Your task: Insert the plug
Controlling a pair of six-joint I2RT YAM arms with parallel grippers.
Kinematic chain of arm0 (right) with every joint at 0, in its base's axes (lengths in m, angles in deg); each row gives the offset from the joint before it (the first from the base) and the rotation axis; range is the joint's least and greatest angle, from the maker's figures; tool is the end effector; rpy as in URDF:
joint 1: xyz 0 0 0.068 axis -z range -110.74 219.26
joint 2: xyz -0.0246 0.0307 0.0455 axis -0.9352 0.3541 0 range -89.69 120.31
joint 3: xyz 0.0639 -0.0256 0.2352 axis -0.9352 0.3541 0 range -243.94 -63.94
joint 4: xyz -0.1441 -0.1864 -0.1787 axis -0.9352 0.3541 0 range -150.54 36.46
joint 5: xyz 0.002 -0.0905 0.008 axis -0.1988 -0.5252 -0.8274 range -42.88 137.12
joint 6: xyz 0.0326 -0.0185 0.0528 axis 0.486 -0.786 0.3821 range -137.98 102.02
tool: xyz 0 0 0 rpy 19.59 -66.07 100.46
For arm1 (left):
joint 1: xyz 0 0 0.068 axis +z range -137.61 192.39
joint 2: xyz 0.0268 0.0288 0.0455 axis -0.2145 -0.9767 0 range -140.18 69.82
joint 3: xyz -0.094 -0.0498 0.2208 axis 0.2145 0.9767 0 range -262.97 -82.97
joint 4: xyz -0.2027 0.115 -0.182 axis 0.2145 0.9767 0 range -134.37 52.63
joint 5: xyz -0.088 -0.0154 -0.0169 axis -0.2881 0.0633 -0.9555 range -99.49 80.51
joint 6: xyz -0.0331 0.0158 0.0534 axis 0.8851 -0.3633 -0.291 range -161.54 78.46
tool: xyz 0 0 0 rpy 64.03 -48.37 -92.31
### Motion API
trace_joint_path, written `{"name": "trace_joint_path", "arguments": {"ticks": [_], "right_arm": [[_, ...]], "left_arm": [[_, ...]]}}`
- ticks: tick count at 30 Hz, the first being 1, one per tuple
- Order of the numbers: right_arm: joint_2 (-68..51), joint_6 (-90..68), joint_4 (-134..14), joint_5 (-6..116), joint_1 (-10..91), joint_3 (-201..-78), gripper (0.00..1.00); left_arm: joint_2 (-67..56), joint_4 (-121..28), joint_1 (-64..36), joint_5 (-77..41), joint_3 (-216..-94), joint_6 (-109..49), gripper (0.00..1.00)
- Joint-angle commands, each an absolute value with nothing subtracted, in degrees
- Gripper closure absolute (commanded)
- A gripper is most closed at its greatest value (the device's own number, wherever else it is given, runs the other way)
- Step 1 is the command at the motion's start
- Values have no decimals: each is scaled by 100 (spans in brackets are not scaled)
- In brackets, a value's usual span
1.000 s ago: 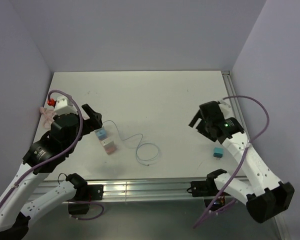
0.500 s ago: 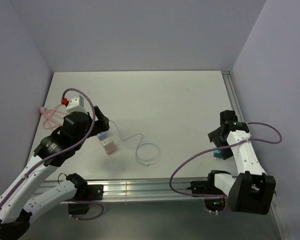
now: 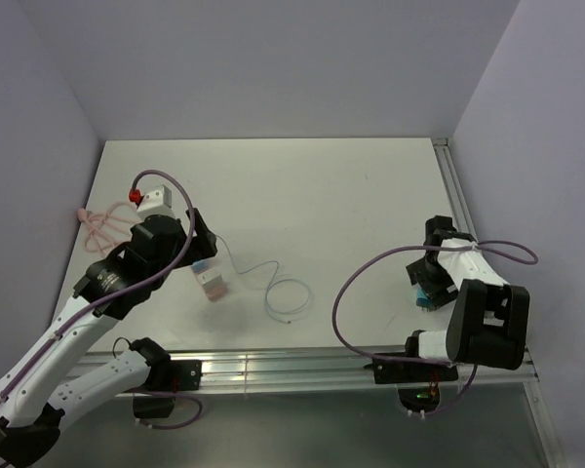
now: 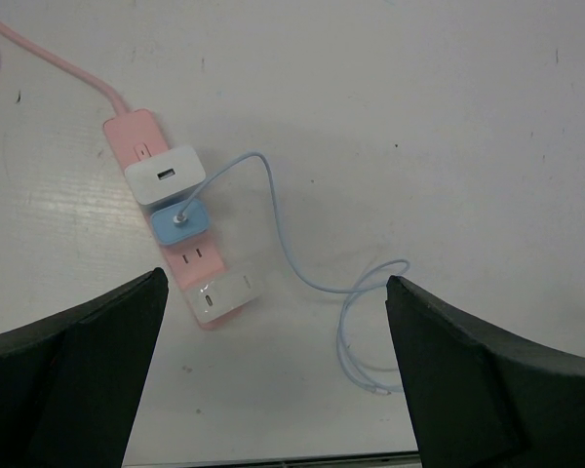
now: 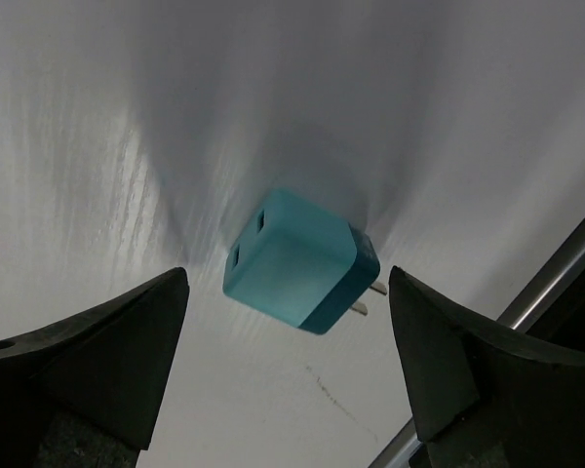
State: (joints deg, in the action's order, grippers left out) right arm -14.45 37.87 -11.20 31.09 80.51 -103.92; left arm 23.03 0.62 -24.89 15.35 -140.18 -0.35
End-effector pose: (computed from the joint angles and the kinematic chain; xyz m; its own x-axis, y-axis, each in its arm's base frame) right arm 0.2287 -0.0598 0.1056 -0.3718 0.8850 -0.2804 0.9277 0.3655 -0.0764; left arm 0.1906 -0.1184 0.3269 -0.5204 -0.3550 -0.7767 -0.0909 0.9274 -0.3629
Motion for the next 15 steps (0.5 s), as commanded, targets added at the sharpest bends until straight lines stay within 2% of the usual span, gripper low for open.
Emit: {"name": "trace_joint_path", "arguments": {"ticks": [1,5,8,9,11,12,13,14,15], "right_arm": [[-1279,3687,-1545,2814,8174,-10244,11],[-954,3660,-1773,2823,8227,-10182,15],[-743,3651,-1931,3016,8227,-10138,28],[-716,3651,-1993,3068,8227,-10120,36],[-725,3616,-2072,3217,8227,-10033,45],[-760,3590,-2125,3270,8218,-10006,54],[-821,3555,-2142,3306,8192,-9980,57],[-952,3528,-2151,3332,8166,-9962,69],[-1032,3502,-2125,3333,8131,-9971,75]], "left_arm": [[2288,124,-2488,1582,-14256,-138,0],[2253,203,-2488,1652,-14361,-164,1],[2271,273,-2488,1608,-14423,-173,1],[2297,300,-2497,1599,-14431,-164,0],[2323,344,-2488,1573,-14449,-164,1],[2358,370,-2488,1556,-14467,-147,1],[2367,388,-2488,1503,-14475,-138,0],[2420,405,-2488,1442,-14502,-155,0],[2438,405,-2488,1389,-14502,-164,0]]}}
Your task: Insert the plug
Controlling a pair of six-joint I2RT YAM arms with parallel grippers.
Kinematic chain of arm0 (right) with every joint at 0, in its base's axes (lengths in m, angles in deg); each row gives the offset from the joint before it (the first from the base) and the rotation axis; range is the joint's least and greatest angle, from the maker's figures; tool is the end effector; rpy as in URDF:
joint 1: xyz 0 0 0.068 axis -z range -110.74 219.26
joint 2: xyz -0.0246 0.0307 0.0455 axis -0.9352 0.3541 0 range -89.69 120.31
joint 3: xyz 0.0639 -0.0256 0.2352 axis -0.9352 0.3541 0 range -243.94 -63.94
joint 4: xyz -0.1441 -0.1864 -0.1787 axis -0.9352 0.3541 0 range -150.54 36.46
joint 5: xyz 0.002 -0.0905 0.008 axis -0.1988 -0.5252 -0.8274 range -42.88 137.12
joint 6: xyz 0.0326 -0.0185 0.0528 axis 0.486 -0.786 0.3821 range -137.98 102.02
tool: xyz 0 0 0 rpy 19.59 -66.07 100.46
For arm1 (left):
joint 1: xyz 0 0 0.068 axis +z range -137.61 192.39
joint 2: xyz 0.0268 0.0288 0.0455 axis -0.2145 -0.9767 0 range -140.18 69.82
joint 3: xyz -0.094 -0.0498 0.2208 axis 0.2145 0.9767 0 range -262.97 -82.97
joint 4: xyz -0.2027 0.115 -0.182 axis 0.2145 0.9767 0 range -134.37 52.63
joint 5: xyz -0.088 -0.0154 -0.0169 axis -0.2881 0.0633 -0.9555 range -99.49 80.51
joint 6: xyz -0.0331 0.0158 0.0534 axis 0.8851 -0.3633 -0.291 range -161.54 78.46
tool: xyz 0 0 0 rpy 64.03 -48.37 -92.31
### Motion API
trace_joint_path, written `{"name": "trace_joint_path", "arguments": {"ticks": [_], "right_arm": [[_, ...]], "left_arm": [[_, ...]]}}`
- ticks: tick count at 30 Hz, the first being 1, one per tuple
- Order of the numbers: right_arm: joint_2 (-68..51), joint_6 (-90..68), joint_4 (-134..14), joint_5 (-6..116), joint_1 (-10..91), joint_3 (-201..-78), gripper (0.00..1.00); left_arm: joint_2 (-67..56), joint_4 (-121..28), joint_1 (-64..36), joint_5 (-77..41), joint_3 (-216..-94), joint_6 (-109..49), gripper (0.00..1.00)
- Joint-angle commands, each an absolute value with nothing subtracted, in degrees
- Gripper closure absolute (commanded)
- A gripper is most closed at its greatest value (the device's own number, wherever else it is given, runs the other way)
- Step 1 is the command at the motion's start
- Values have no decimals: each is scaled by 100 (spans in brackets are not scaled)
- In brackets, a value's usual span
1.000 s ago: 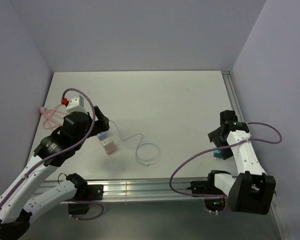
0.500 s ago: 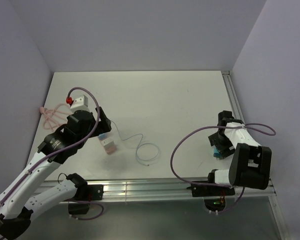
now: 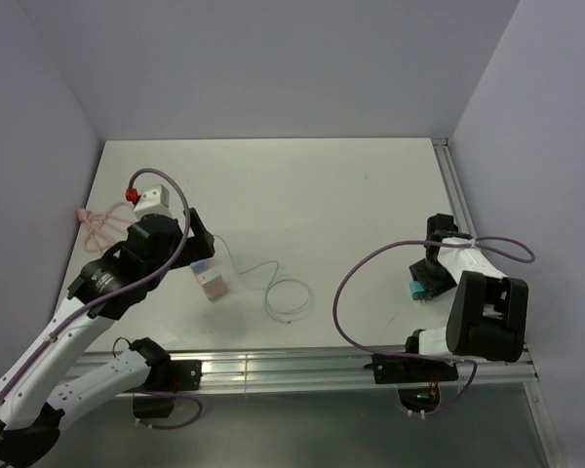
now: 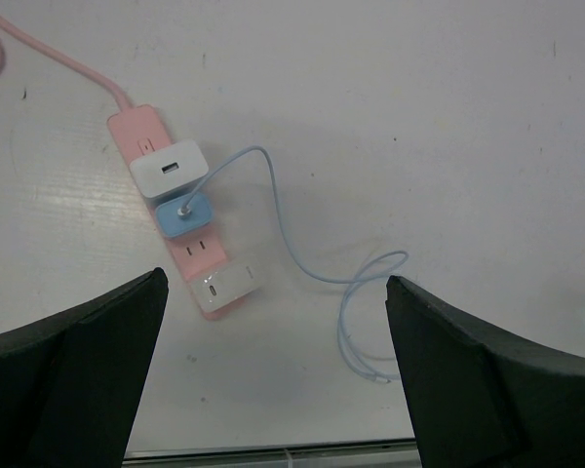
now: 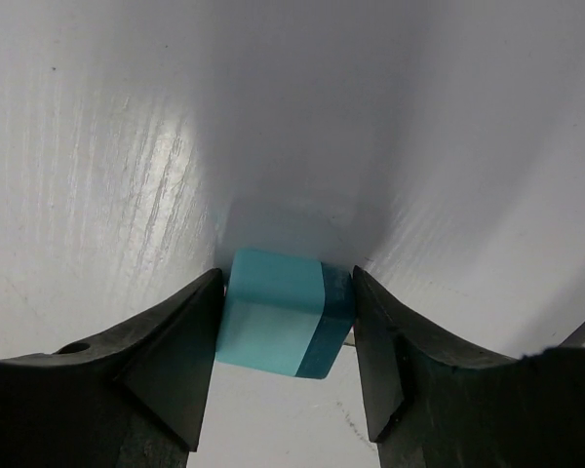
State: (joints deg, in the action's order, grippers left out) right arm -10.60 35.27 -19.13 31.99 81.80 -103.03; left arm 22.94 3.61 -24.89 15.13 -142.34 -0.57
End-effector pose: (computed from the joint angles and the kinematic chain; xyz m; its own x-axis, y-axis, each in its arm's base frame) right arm 0.2391 -0.0668 0.0883 -0.3790 0.8767 -0.2962 0.9216 0.3866 -0.0347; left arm 0.1866 -0.1156 0.3351 -0.5327 -0.3436 -0.7734 -0.0910 0.9318 -0.3513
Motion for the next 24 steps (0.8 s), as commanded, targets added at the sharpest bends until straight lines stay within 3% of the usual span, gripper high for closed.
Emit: {"name": "trace_joint_path", "arguments": {"ticks": [1,2,5,10,15,24], "right_arm": [[-1119,3467,-2090,3315,7991,-9997,80],[-1303,3458,-1994,3315,7894,-10110,92],[-1594,3379,-1792,3202,7229,-10584,100],[-1665,3265,-1527,3077,5759,-11673,100],[-1718,2693,-2572,4517,4627,-12264,100],[-2140,3928,-4356,5793,3341,-12801,100]], "left_arm": [[2472,423,-2497,1284,-14519,-164,1],[2525,449,-2488,1222,-14554,-155,1],[2683,406,-2488,809,-14607,-243,1],[2947,169,-2488,63,-14625,-243,1],[3369,-727,-2488,-1332,-14011,-402,6],[3448,-3388,-2497,-1749,-12640,723,12]]}}
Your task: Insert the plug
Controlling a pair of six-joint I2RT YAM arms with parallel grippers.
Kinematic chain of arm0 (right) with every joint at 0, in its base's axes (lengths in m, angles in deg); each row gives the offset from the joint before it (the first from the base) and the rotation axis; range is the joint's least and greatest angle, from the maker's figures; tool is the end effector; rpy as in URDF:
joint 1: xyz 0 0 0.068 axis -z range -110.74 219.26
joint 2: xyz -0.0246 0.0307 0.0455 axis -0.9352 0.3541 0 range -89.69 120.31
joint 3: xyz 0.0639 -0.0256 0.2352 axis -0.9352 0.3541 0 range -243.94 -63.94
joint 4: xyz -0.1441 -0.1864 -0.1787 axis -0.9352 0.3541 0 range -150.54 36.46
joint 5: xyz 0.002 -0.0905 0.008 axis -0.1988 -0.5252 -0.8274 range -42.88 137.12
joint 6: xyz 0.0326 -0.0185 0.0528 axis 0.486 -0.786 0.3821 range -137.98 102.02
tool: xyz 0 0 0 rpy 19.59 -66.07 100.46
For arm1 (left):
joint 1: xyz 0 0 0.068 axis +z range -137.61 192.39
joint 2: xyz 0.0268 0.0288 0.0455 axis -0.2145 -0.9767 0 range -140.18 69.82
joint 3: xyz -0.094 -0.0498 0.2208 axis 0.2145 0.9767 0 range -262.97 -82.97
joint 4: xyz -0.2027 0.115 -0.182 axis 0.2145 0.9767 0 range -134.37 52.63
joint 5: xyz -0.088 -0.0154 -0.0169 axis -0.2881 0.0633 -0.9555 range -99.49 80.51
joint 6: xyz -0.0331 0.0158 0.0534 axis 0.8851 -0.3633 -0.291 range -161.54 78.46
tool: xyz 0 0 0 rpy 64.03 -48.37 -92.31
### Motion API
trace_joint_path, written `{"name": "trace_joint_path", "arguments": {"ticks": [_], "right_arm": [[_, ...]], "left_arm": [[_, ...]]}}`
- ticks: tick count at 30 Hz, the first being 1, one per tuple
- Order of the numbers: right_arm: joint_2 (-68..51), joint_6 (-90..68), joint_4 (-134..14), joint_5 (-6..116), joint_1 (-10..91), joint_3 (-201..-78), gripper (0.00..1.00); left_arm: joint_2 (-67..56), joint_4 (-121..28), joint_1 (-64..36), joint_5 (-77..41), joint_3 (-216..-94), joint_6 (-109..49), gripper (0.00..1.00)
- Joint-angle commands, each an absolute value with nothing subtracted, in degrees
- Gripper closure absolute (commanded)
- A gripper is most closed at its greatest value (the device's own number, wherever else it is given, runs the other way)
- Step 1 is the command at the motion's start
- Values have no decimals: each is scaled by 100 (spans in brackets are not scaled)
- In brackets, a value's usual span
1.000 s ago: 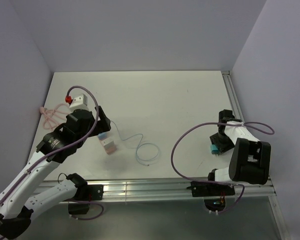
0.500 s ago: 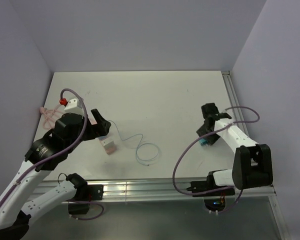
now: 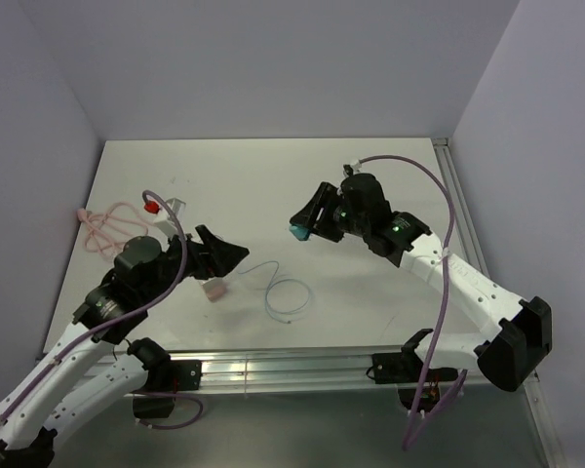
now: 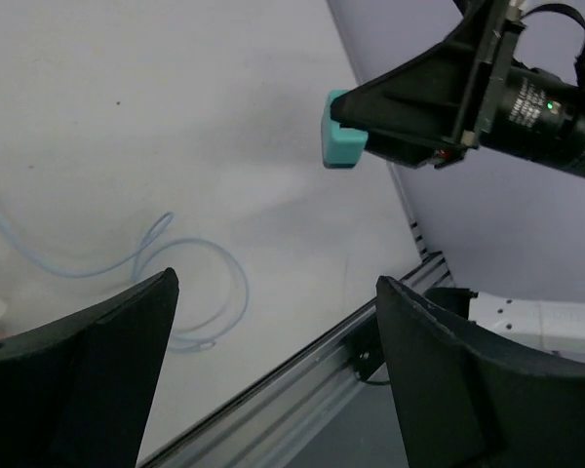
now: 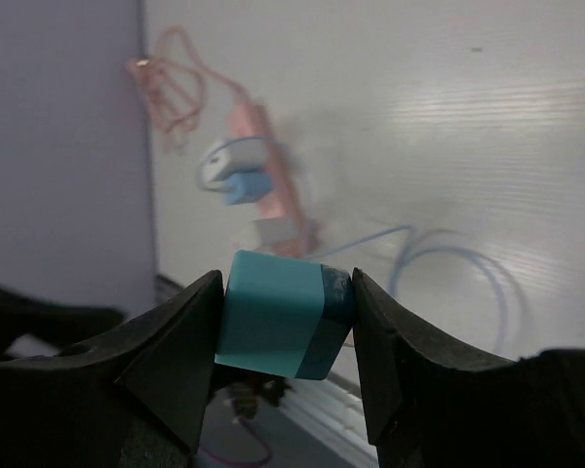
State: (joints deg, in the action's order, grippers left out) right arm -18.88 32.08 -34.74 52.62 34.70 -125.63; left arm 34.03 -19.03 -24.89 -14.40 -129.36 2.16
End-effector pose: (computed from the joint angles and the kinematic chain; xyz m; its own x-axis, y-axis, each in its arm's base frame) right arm 0.2706 0.1921 0.2792 -0.7852 0.3859 -0.4843 -0.0426 0.7466 0.6639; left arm 0.1684 -0.1336 0.3302 -0.6087 -0.4018 -0.6842 0.3440 0.6434 -0.6839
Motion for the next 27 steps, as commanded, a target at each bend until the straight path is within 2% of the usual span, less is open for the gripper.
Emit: {"name": "trace_joint_path", "arguments": {"ticks": [1,6,9,16,22,27], "right_arm": [[-2166,4132,-4540,5915,3288,-12757,100],[-2438,5039,-4771,5417,2981,-12660,100],[-2474,5486,-4753,5073,2804,-12582,100],[-2281,6419,-5210,4757,2436,-12581,98],[-1859,6534,-5009,4721,2189,-13108,96],[-1727,6604,-5025,4582,1952,-13267,96]], "left_arm": [[3422,-3609,-2497,-1619,-12412,863,13],[3176,-4287,-2540,-976,-12270,1040,17],[3185,-5259,-2733,-476,-11885,979,17],[3089,-7098,-3314,61,-11259,93,22],[3018,-7706,-3525,-71,-11162,-409,27],[2799,-7453,-3543,-132,-11442,-533,33]]}}
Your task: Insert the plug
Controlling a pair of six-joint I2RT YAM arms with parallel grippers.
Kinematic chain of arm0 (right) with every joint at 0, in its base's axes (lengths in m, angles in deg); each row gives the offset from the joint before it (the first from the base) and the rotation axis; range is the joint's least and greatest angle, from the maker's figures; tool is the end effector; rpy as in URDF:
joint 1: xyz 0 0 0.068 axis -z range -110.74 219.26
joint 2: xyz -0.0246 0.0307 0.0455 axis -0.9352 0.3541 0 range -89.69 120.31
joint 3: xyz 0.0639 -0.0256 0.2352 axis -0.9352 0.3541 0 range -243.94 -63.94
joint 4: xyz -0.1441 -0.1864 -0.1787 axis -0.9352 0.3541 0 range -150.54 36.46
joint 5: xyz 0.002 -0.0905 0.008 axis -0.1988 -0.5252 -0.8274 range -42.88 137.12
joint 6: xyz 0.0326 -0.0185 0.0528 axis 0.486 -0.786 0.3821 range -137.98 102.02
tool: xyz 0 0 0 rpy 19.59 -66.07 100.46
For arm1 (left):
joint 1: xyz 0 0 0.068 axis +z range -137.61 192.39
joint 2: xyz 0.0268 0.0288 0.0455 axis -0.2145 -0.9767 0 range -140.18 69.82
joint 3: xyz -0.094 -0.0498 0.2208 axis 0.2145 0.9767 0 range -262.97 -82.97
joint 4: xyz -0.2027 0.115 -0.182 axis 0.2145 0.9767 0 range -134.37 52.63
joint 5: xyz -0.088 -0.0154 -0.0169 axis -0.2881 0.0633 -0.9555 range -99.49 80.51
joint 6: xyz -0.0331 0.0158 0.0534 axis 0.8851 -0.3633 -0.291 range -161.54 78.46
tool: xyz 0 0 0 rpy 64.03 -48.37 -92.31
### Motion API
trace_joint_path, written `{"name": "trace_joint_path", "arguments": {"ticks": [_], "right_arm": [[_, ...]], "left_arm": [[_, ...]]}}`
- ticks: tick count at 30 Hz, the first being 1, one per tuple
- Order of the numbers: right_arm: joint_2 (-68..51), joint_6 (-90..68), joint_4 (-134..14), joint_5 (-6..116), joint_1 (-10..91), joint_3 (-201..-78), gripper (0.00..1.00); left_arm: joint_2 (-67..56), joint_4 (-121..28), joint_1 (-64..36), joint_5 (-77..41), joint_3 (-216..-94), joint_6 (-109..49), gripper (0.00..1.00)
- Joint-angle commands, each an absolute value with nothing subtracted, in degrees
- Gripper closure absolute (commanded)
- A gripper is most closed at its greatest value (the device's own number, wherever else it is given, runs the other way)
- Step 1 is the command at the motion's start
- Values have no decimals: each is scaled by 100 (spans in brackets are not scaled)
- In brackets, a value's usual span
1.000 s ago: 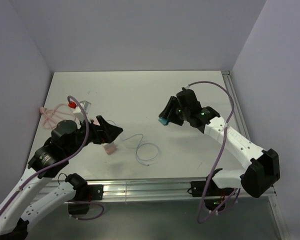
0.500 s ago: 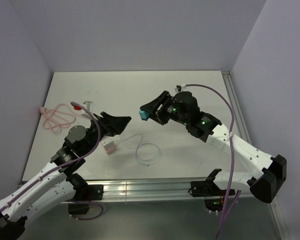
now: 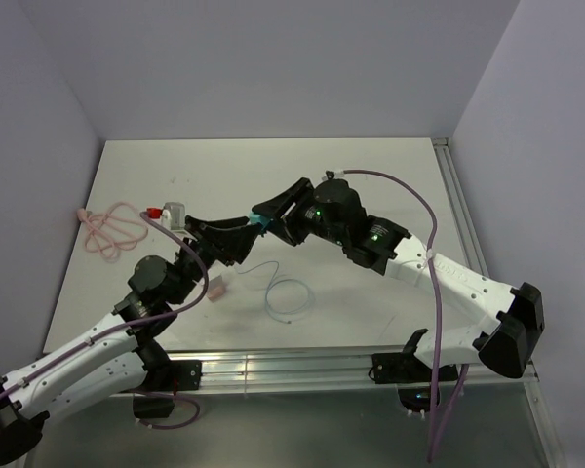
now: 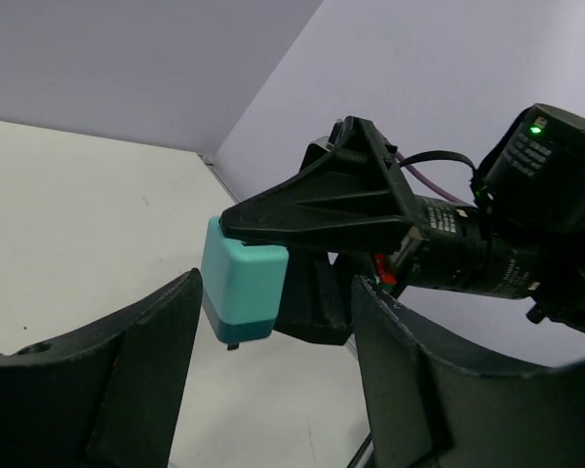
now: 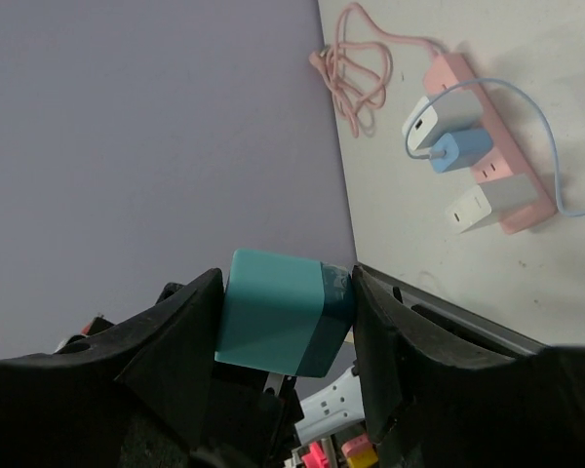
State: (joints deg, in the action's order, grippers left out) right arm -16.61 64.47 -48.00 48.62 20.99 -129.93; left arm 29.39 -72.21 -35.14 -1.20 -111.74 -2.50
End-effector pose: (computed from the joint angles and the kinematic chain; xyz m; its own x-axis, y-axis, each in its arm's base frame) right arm 0.2356 0.2660 0.3216 -0.7852 0.6085 -0.1150 0.1215 0.3335 0.9349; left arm 0.1726 -0.1777 0.3027 -0.2546 -0.6449 -0.7206 0.6128 0.4688 -0.6361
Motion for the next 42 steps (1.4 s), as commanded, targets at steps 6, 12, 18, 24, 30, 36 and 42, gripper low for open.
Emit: {"name": "trace_joint_path", "arguments": {"ticks": [6,12,18,24,30,36,42], "right_arm": [[-1806,6587,-4937,4387,1846,-13311,96],[-1762,6525,-4946,4431,1741,-13381,91],[-1709,5350,-4588,4685,1732,-13846,35],[-1560,3345,-3448,5548,1899,-14321,21],[-2043,1677,-2733,5450,1934,-14224,21],[-1947,831,-1846,6310,2022,-15190,23],[-1464,750,-1615,7320,2022,-15754,32]], "left_arm": [[2728,-7083,-3560,-18,-11531,-454,43],[2483,-6908,-3569,-97,-11732,-454,59],[2201,-6126,-3578,-185,-12224,-804,100],[2410,-5308,-3569,-448,-12471,-1815,100],[2807,-4649,-3569,-1299,-12752,-2949,100],[3053,-3947,-3569,-1713,-13060,-3609,100],[3150,-3454,-3569,-2645,-13403,-4093,100]]}}
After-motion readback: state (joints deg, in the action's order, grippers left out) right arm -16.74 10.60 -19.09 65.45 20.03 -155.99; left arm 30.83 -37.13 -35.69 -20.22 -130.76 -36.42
